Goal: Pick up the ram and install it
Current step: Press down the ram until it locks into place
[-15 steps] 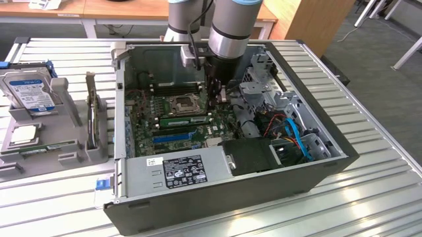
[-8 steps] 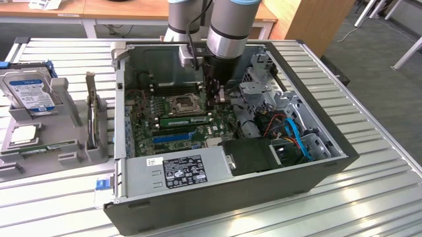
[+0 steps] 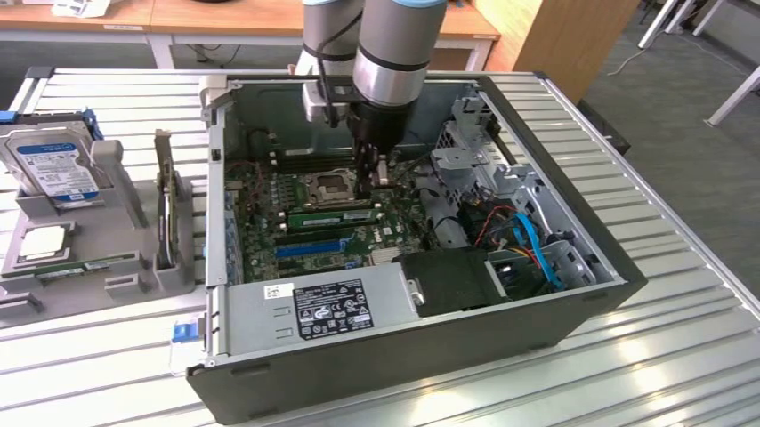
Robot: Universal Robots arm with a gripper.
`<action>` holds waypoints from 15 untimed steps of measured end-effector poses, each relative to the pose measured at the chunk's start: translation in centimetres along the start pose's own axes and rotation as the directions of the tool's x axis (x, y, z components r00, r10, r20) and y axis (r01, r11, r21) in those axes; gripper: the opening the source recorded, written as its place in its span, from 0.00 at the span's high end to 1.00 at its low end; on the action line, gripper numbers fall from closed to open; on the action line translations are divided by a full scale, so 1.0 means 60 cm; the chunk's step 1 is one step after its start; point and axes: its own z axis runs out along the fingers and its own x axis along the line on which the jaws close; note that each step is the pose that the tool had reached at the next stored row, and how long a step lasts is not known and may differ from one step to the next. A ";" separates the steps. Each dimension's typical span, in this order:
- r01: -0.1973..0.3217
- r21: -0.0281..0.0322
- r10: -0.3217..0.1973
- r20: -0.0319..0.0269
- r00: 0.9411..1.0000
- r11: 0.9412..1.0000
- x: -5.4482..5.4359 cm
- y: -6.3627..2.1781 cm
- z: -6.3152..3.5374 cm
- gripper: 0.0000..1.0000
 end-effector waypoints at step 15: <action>0.000 0.000 0.000 0.000 1.000 1.000 -0.001 0.059 0.003 0.90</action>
